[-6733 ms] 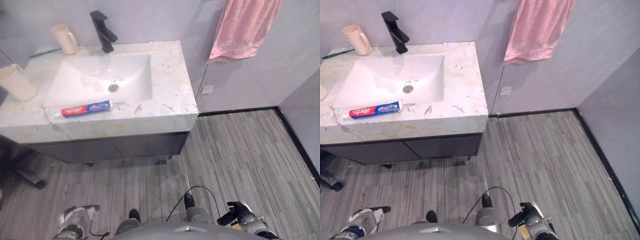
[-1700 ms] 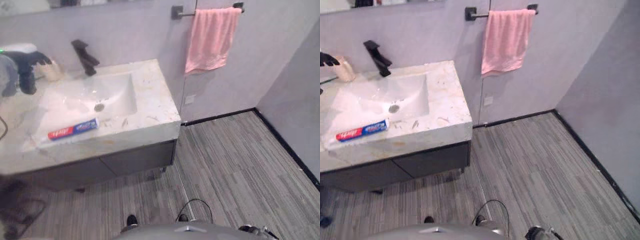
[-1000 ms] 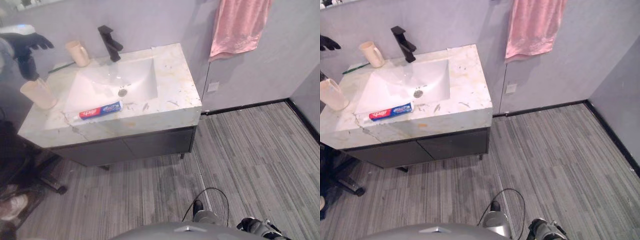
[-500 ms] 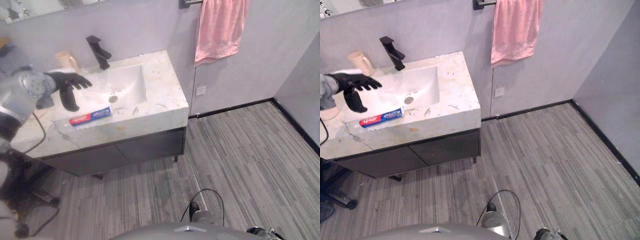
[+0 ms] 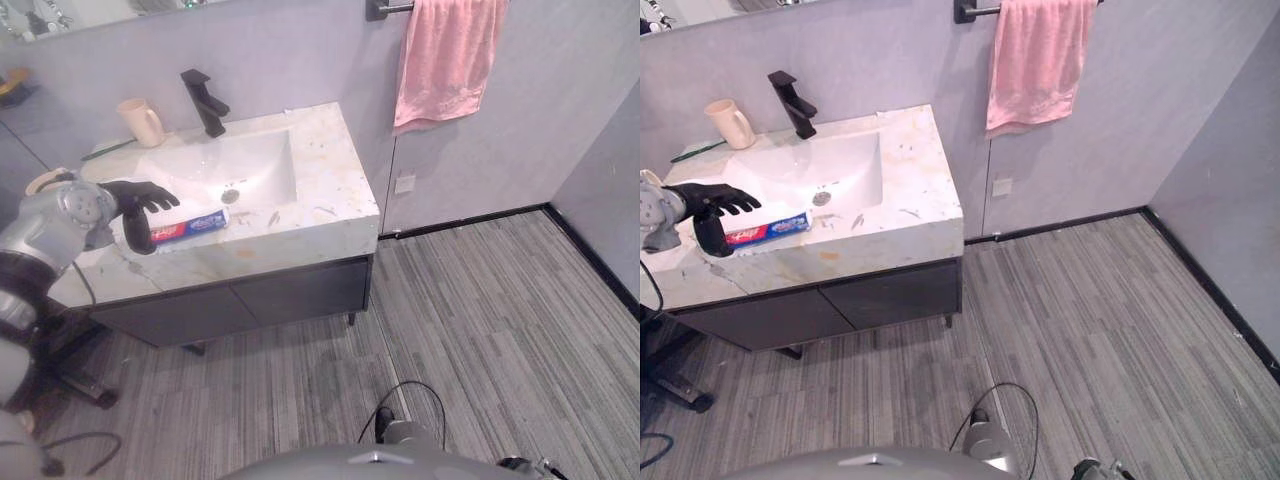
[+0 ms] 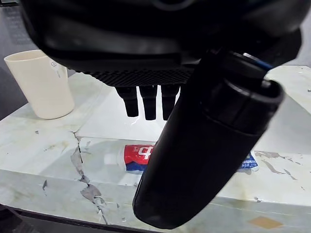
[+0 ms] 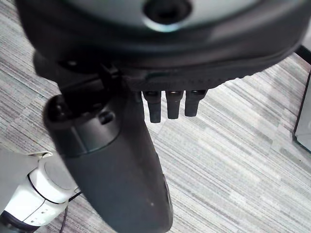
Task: Organize the bathroom.
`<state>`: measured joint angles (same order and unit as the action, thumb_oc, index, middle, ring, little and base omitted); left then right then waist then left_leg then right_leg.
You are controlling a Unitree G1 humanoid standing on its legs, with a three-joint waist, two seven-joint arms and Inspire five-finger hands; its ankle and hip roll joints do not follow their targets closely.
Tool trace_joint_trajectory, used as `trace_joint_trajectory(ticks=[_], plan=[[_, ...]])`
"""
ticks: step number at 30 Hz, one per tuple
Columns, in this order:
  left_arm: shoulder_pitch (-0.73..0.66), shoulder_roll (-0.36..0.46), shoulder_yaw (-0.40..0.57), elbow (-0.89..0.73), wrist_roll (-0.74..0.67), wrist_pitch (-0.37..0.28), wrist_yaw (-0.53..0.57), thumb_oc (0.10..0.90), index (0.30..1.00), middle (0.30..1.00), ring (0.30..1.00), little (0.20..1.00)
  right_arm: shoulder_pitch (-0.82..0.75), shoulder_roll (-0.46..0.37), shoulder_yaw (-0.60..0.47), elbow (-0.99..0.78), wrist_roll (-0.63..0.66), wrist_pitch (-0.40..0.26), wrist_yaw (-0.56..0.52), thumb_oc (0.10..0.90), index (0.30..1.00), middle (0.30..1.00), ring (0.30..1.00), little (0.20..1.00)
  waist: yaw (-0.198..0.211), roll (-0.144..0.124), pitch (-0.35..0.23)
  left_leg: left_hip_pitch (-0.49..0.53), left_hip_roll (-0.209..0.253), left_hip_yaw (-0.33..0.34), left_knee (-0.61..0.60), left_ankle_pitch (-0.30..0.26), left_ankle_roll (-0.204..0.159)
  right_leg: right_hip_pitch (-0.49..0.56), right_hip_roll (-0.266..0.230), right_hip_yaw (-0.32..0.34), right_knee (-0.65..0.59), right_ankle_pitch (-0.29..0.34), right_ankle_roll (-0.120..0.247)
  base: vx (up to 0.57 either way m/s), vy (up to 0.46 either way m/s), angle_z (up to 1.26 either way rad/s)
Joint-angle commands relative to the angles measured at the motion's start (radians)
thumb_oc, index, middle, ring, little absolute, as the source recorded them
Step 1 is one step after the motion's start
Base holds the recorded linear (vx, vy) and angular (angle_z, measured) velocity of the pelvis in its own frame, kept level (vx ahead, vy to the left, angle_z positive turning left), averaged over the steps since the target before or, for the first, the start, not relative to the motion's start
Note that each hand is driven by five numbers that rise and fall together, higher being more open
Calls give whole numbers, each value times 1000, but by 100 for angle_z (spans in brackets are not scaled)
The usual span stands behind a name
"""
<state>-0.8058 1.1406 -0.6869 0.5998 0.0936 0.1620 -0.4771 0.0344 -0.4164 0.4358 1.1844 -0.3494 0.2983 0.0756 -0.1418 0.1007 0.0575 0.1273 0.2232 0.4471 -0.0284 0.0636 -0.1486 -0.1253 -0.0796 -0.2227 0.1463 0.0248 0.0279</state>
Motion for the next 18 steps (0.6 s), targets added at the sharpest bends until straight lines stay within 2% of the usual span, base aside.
trace_joint_trajectory(ticks=[1, 18], plan=[[-5, 52, 186, 20, 92, 16, 95, 800, 900, 900, 900, 900, 9, 2, 21, 46, -36, 32, -28, 800, 900, 900, 900, 900, -28, -45, -44, -18, -42, -8, 104, 19, 45, 131, -11, 87, -234, 61, 60, 0, 0, 0], [35, 19, 217, 27, 178, 90, 148, 800, 900, 900, 900, 900, 31, 11, 24, 37, -47, 17, -49, 800, 900, 900, 900, 900, -20, -46, -43, -35, -29, 2, 86, 41, 38, 125, -18, 49, -234, 55, 60, 0, 0, 0]])
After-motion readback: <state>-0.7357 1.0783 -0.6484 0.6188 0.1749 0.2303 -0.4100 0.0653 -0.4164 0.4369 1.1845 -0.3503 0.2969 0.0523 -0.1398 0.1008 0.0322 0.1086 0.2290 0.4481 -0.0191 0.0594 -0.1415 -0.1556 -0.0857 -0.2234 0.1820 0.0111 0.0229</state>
